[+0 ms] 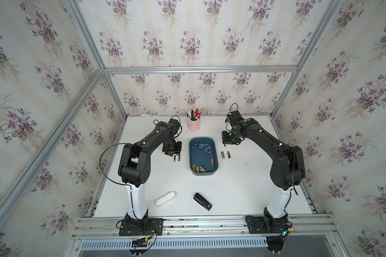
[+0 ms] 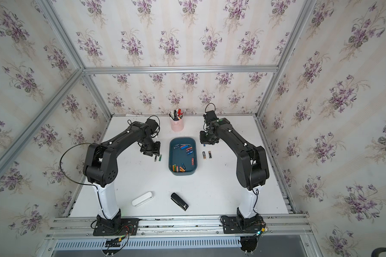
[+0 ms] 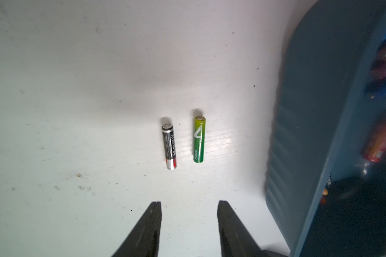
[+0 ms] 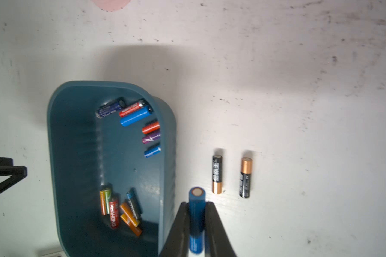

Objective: Take the batteries out of the storage box
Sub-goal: Place the battery at the center of the board.

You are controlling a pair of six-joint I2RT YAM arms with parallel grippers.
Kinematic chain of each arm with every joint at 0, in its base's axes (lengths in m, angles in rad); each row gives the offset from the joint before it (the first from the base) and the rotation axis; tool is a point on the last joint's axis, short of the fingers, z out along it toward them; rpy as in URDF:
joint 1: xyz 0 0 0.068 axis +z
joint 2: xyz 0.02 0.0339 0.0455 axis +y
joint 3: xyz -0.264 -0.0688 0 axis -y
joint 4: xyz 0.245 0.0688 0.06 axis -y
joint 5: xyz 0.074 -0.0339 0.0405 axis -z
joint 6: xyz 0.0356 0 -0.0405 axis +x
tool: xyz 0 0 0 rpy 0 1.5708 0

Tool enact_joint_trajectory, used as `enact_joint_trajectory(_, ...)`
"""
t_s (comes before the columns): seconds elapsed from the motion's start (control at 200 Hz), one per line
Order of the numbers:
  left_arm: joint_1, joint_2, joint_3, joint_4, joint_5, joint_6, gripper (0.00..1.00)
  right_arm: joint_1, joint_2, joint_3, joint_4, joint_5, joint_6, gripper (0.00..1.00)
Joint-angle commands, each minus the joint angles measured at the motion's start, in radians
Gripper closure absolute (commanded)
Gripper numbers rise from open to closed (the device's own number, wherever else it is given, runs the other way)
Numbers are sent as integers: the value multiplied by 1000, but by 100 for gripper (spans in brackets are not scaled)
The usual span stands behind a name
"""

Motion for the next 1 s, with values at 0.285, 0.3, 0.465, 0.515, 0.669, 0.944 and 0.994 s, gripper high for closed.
enact_joint_trajectory(0.285, 2, 2, 6, -18, -5, 11, 52, -79, 42, -121, 90, 74, -68, 85)
enact_joint_trajectory(0.3, 1, 2, 6, -17, -5, 10, 52, -79, 46, -124, 91, 75, -68, 85)
enact_joint_trajectory(0.465, 1, 0, -2, -17, -8, 12, 52, -80, 81, -131, 102, 96, -73, 86)
enact_joint_trajectory(0.515, 2, 2, -1, -19, -9, 11, 52, -80, 87, -134, 109, 100, -74, 86)
enact_joint_trajectory(0.669, 1, 5, 3, -20, -9, 9, 52, -80, 105, -142, 116, 113, -79, 86)
enact_joint_trajectory(0.944, 1, 15, 22, -30, -11, 9, 52, -85, 126, -168, 139, 124, -92, 86)
enact_joint_trajectory(0.994, 1, 17, 25, -34, -11, 9, 52, -85, 127, -174, 145, 126, -94, 86)
